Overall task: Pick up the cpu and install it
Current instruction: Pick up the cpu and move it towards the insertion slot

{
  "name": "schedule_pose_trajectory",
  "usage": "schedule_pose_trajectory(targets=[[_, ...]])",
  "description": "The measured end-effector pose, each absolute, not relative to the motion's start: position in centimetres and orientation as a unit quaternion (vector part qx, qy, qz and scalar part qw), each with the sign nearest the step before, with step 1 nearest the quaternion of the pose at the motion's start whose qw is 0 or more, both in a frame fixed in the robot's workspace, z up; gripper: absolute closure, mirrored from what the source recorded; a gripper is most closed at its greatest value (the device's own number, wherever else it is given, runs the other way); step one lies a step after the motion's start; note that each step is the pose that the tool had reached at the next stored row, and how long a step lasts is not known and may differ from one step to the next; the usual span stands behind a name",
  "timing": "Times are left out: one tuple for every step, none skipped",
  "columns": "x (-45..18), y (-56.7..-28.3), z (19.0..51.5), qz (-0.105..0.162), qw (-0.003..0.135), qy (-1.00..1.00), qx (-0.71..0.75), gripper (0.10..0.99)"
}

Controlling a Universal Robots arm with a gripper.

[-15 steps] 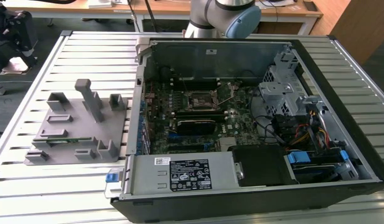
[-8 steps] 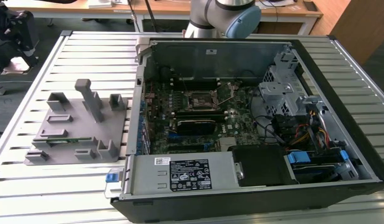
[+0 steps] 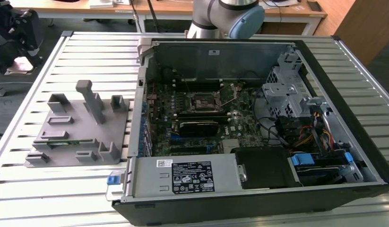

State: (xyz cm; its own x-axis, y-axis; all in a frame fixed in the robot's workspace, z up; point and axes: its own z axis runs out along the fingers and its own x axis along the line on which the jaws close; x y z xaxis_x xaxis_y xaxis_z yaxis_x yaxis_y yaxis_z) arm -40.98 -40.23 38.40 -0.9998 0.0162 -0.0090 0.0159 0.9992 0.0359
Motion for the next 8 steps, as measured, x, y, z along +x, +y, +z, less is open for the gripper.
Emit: schedule_pose_trajectory(targets=[[-40.96, -40.23, 38.50, 0.018, 0.005, 1.000, 0.008, 0.561], [-40.95, -40.24, 38.63, 0.018, 0.005, 1.000, 0.008, 0.561], [-40.95, -40.24, 38.76, 0.018, 0.005, 1.000, 0.008, 0.561], [-40.94, -40.24, 38.88, 0.018, 0.005, 1.000, 0.008, 0.561], [-40.94, -40.24, 38.98, 0.018, 0.005, 1.000, 0.008, 0.561], [-40.94, -40.24, 39.04, 0.018, 0.005, 1.000, 0.008, 0.561], [-40.93, -40.24, 39.08, 0.018, 0.005, 1.000, 0.008, 0.561], [-40.91, -40.24, 39.10, 0.018, 0.005, 1.000, 0.008, 0.561]])
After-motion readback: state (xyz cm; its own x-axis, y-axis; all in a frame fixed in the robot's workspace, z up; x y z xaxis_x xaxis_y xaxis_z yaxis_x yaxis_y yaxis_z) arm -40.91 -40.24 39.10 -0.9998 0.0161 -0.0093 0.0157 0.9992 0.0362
